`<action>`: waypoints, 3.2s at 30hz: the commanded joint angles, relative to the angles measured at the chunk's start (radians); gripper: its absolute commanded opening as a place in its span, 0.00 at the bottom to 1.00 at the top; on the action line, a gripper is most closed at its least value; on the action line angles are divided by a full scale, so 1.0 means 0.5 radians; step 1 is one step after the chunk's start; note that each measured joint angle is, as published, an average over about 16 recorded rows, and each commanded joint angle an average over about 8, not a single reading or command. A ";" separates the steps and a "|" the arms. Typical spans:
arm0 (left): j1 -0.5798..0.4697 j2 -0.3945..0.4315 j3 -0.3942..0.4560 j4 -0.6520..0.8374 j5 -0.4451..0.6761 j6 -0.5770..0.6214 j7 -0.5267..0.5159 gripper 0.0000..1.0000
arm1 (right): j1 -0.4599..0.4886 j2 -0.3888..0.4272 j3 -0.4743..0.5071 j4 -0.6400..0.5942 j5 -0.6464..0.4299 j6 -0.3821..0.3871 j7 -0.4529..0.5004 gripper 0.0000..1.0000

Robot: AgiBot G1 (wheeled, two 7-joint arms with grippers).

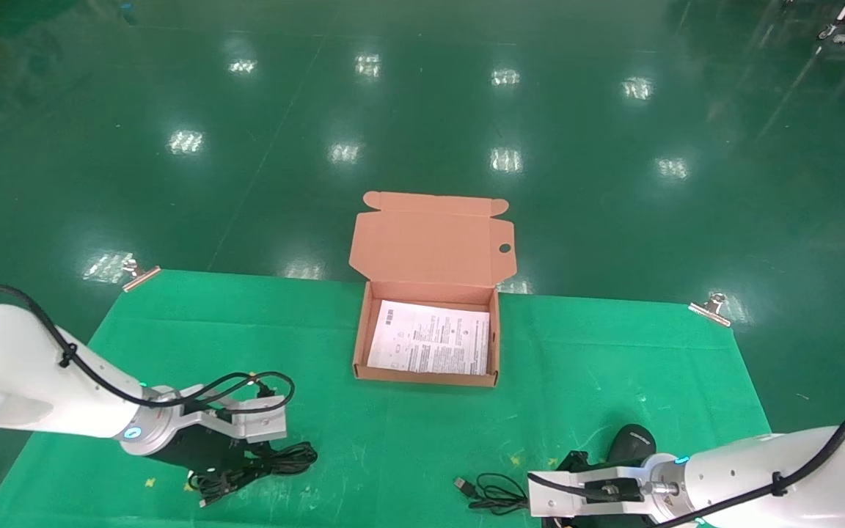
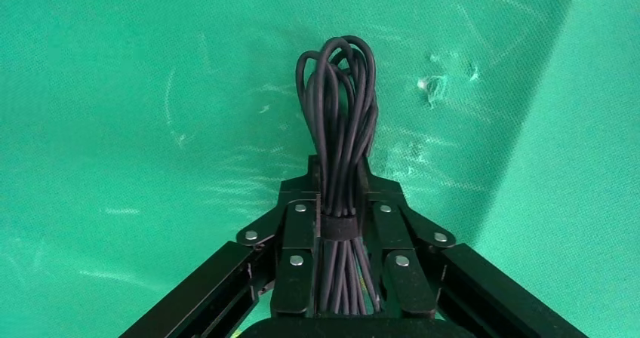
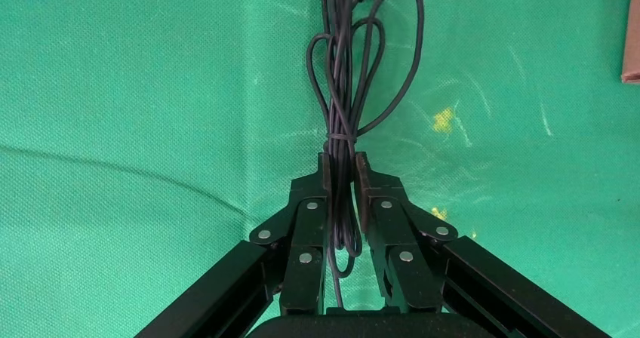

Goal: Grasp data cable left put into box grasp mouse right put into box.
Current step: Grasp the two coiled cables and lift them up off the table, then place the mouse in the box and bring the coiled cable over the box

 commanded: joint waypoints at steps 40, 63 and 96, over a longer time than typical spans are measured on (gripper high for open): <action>-0.424 -0.247 -0.209 -1.180 0.016 -0.379 -0.189 0.00 | 1.003 -0.051 0.467 0.076 0.341 0.159 -0.031 0.00; -0.362 -0.294 -0.111 -1.113 0.240 -0.322 -0.313 0.00 | 0.977 -0.386 0.397 -0.446 0.411 0.217 -0.368 0.00; -0.292 -0.399 -0.025 -1.246 0.552 -0.193 -0.611 0.00 | 0.868 -0.781 0.087 -1.391 0.656 0.547 -0.708 0.17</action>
